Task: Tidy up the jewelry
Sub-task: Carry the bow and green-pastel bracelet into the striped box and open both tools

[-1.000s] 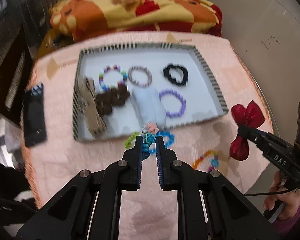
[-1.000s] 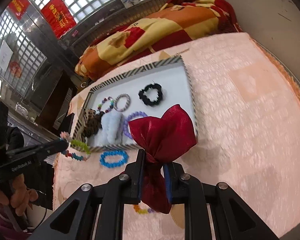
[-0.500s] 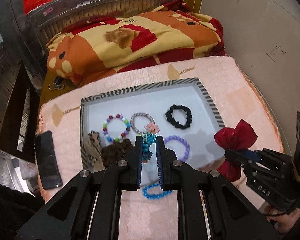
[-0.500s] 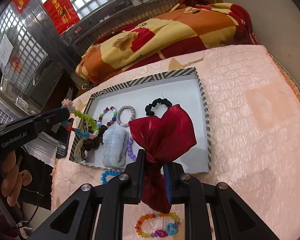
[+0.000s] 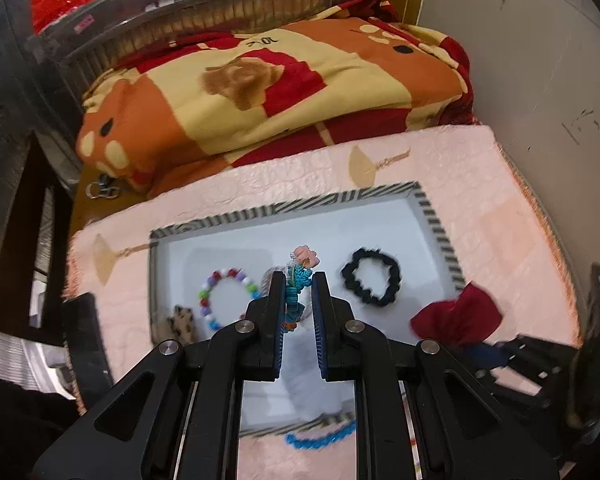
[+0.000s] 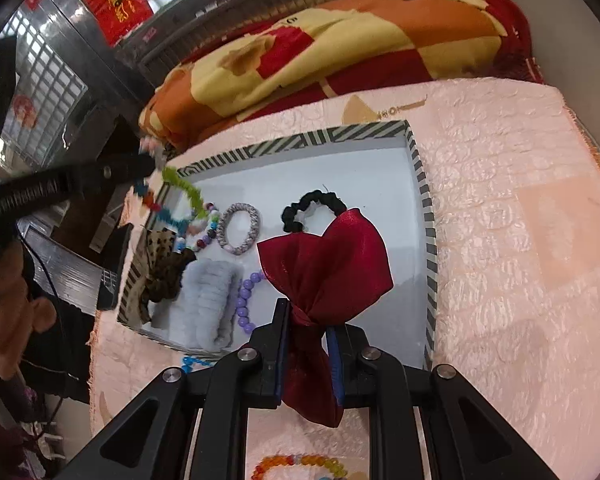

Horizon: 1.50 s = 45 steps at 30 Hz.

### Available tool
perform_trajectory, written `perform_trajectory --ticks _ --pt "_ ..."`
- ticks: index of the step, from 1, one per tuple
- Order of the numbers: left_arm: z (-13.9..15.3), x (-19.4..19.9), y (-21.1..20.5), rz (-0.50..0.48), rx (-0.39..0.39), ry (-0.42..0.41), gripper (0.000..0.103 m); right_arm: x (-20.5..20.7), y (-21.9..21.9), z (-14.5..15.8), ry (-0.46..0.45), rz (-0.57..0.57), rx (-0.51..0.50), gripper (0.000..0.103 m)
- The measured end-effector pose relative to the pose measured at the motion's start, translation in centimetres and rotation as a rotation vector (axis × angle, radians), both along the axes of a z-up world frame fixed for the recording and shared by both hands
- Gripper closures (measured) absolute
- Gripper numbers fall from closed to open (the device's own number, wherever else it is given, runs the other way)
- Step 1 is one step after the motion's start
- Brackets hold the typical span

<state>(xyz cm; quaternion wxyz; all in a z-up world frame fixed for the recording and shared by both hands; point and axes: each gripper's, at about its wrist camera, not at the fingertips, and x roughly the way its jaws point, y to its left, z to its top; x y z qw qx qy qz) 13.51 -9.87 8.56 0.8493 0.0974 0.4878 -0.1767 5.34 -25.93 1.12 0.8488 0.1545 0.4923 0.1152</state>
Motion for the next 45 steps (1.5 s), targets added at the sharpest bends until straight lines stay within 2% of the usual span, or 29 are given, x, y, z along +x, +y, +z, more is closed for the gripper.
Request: perform_trajectory --ticks 4,12,18,21,23,24,25,26,29,31,34,37,45 --pt "-0.6 1.7 -1.2 -0.007 -0.026 0.041 0.091 0.9 -0.4 -1.2 0.031 0.008 0.010 0.087" --pt "-3.9 4.5 -3.4 0.003 -0.038 0.097 0.091 2.8 -0.7 -3.0 0.061 0.022 0.020 0.087" --pt "-6.7 6.5 -2.4 0.056 0.011 0.125 0.091 3.7 -0.4 -4.0 0.080 0.043 0.000 0.087" --pt "-7.8 7.3 -1.6 0.079 0.028 0.131 0.091 3.8 0.2 -4.0 0.082 0.062 -0.042 0.086" --pt "-8.3 7.4 -1.3 0.085 0.046 0.125 0.091 3.8 0.4 -3.8 0.070 0.065 -0.061 0.077" --pt "-8.4 7.4 -1.2 0.088 0.055 0.122 0.091 3.7 0.3 -3.7 0.062 0.065 -0.064 0.066" --pt "-8.5 7.4 -1.2 0.089 0.057 0.122 0.091 3.5 0.3 -3.4 0.047 0.063 -0.066 0.059" --pt "-8.5 7.3 -1.1 0.091 0.054 0.124 0.091 3.3 0.3 -3.2 0.036 0.062 -0.065 0.059" --pt "-8.4 7.1 -0.8 0.097 0.045 0.130 0.088 3.1 0.2 -2.9 0.039 0.066 -0.062 0.059" --pt "-8.2 6.7 -0.5 0.102 0.040 0.127 0.074 2.6 0.0 -2.4 0.028 0.059 -0.051 0.059" --pt "-7.3 5.9 0.3 0.115 0.018 0.110 0.061 1.9 -0.5 -1.5 0.011 0.030 -0.025 0.059" --pt "-6.5 4.9 1.3 0.145 0.016 0.088 0.058 1.4 -0.7 -1.1 -0.003 0.005 -0.011 0.059" --pt "-5.9 1.5 3.4 0.196 0.033 0.054 0.058 0.4 -0.5 0.0 -0.027 -0.041 -0.056 0.058"
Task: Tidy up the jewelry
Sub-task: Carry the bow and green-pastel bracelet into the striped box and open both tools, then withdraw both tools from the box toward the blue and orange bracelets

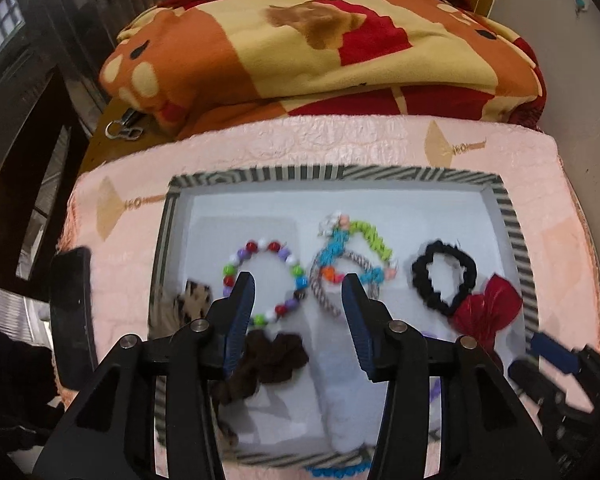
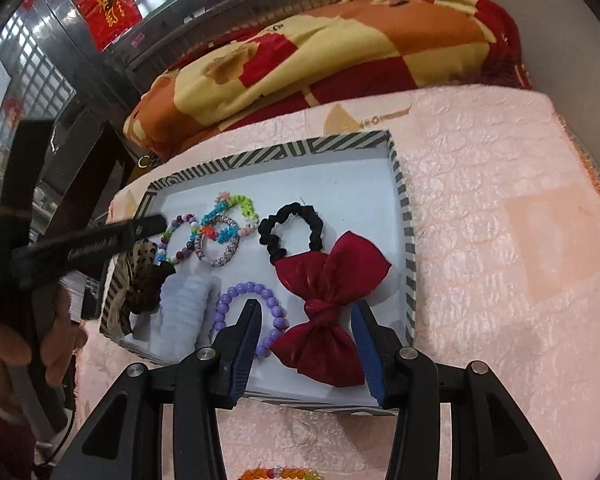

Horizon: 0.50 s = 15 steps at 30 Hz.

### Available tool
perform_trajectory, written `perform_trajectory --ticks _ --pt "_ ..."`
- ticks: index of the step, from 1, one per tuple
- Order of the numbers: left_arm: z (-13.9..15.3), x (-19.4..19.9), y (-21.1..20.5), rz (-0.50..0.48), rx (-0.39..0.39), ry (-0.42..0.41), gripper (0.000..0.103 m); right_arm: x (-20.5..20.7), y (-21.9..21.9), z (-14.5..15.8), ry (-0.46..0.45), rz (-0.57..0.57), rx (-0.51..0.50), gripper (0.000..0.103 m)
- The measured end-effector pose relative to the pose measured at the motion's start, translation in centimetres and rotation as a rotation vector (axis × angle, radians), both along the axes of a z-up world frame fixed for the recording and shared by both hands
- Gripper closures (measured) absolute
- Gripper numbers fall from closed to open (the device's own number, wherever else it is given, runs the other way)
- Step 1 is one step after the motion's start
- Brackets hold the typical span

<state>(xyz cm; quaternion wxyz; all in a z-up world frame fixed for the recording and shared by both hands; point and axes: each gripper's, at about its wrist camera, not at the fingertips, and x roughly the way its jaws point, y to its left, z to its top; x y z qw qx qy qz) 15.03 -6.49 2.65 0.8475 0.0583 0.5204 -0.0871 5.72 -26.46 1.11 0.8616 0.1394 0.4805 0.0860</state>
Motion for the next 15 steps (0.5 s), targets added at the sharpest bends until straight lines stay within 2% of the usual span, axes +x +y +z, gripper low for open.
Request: perform_trajectory --ticks 15 --pt "-0.2 -5.8 2.6 0.046 -0.008 -0.019 0.058 -2.2 2.3 1.3 -0.022 0.008 -0.006 0.058"
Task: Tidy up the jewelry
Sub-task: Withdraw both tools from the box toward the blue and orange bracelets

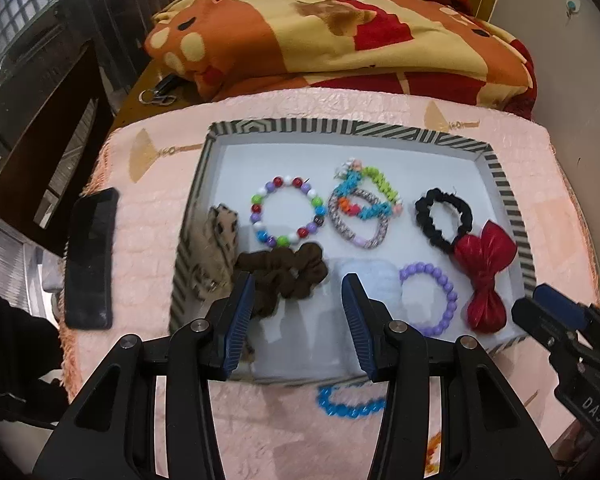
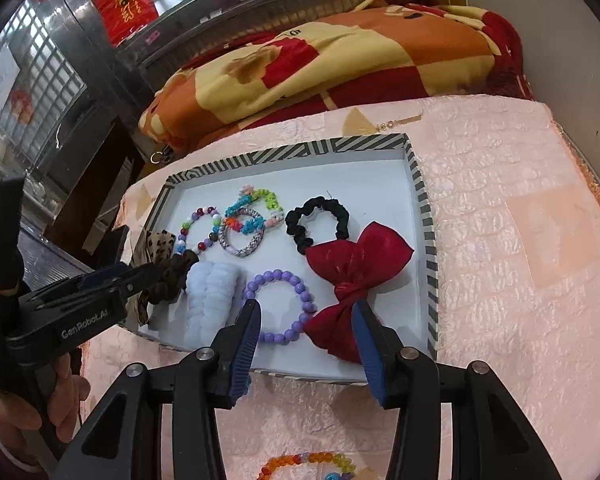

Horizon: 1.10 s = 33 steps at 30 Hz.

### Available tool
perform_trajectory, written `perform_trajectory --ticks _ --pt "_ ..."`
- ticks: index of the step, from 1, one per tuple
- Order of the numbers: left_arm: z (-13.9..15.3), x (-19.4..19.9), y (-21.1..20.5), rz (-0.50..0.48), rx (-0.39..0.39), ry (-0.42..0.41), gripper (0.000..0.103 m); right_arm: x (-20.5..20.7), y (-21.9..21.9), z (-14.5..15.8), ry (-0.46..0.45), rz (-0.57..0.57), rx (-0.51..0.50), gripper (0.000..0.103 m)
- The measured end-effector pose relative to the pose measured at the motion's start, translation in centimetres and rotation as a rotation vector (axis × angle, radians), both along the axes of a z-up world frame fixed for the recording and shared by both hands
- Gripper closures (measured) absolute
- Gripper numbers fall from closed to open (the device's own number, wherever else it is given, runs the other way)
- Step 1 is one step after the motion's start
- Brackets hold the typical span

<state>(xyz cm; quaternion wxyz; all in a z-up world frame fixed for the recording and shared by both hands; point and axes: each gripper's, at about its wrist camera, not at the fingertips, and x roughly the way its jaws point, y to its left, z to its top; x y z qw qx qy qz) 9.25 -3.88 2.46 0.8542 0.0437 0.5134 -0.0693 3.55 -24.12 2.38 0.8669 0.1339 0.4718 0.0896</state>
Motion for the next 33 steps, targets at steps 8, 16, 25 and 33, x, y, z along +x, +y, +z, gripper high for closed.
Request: perform_trajectory --ticks 8,16,25,33 --pt "0.0 -2.1 1.5 0.015 -0.001 -0.003 0.058 -1.4 1.1 0.5 -0.007 -0.005 -0.006 0.057" --pt "0.2 -4.3 2.5 0.006 0.008 -0.017 0.058 -2.9 1.7 0.3 0.005 -0.020 -0.003 0.053" --pt "0.4 -5.8 3.2 0.000 0.011 -0.021 0.058 -4.1 2.6 0.9 -0.012 -0.014 -0.017 0.053" --pt "0.2 -6.6 3.9 0.003 0.012 -0.009 0.058 -5.0 2.1 1.0 -0.014 -0.018 -0.013 0.053"
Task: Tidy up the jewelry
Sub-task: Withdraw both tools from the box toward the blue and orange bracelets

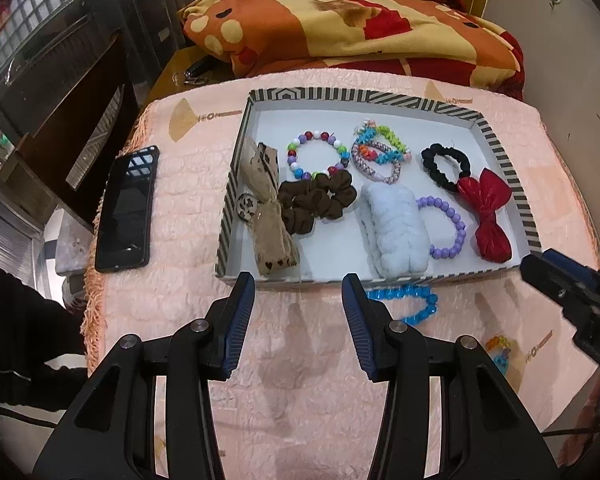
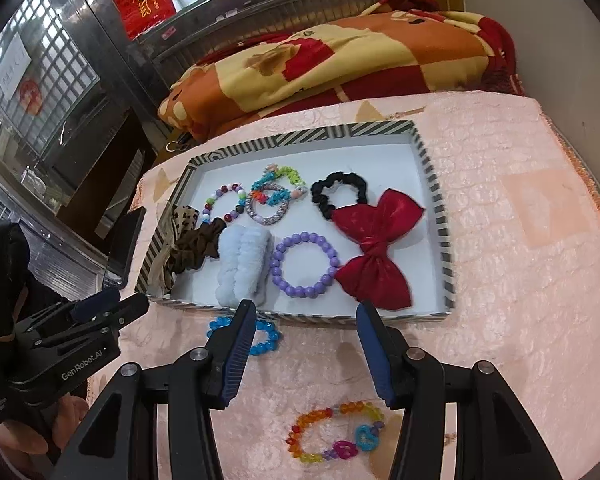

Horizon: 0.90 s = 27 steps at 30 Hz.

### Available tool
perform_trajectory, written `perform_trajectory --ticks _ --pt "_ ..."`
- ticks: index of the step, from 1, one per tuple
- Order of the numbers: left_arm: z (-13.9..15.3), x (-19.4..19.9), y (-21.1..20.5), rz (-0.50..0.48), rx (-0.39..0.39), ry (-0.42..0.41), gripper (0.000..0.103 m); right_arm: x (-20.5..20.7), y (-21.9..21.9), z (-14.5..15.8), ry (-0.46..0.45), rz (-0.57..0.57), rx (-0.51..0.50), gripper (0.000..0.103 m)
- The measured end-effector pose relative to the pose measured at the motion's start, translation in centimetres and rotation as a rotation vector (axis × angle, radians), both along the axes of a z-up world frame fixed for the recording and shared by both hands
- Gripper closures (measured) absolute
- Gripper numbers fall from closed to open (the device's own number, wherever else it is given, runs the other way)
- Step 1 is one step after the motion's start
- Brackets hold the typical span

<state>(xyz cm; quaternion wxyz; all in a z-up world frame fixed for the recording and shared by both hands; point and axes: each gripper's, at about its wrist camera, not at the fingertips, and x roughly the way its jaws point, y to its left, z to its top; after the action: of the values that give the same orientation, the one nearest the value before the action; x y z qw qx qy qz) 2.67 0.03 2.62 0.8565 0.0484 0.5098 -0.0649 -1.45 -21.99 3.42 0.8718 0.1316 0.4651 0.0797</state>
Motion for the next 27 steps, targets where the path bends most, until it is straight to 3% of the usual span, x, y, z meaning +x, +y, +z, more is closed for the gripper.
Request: perform_trajectory --ticks 9,27 --pt "-1.4 -0.7 0.4 0.003 -0.038 0.065 0.058 -1.2 -1.5 -1.6 0.053 -0.030 0.006 0.053" --pt "-1.2 -1.6 0.0 -0.034 -0.032 0.055 0.058 -2.7 -0.7 -1.5 0.053 -0.030 -0.002 0.053"
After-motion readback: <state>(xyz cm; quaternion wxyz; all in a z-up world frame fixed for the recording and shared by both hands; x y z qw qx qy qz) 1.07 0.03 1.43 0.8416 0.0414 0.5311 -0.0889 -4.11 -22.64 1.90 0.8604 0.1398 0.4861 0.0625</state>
